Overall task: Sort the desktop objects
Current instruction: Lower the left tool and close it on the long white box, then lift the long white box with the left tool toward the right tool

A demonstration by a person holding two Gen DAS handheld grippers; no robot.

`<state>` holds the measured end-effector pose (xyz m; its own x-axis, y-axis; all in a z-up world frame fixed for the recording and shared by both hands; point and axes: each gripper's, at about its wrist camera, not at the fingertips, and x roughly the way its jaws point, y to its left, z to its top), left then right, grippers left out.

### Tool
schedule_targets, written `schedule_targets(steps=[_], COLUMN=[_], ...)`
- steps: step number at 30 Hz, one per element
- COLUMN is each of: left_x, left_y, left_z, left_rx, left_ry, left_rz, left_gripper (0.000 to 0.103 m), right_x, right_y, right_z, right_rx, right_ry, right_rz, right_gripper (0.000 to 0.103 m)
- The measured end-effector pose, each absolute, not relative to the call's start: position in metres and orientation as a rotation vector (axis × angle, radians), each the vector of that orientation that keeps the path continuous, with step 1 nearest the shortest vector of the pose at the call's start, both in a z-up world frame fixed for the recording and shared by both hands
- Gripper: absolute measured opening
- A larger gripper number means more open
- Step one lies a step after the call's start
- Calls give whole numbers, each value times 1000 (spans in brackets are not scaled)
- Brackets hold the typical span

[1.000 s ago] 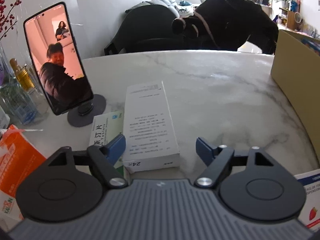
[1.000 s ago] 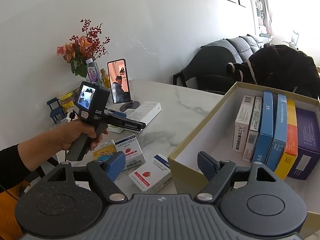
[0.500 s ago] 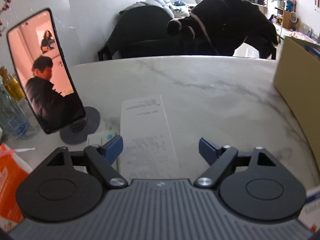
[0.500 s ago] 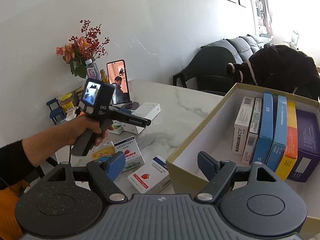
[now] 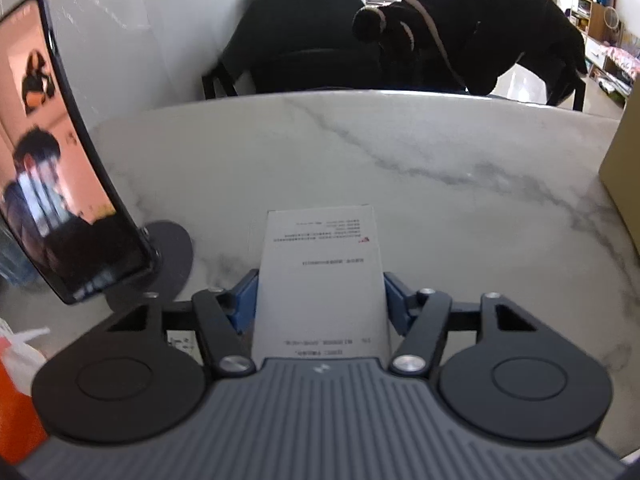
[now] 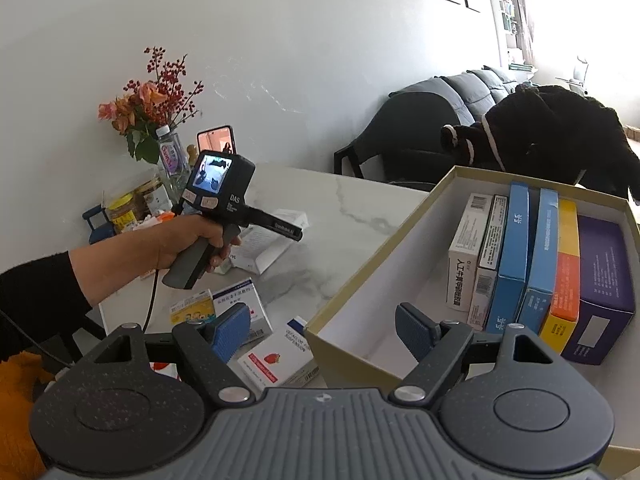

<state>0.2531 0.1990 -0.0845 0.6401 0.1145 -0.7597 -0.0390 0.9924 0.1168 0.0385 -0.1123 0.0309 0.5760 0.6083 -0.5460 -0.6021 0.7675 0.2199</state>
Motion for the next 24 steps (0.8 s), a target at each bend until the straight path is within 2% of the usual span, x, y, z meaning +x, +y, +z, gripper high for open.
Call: schedule_targets(steps=[4, 8, 13, 24], left_x=[248, 237, 233, 179], left_y=[200, 189, 191, 193], left_z=[-85, -85, -82, -24], left_rx=[44, 81, 38, -237], left_ry=[877, 876, 882, 687], left_rz=[54, 14, 19, -81], left_gripper=[61, 64, 60, 60], right_x=[40, 39, 36, 40], right_y=[-109, -105, -100, -92], right_z=[31, 30, 29, 40], right_rx=[20, 28, 22, 112], right_ry=[643, 643, 649, 627], right_rz=[711, 720, 722, 725], right_gripper=[82, 82, 82, 82])
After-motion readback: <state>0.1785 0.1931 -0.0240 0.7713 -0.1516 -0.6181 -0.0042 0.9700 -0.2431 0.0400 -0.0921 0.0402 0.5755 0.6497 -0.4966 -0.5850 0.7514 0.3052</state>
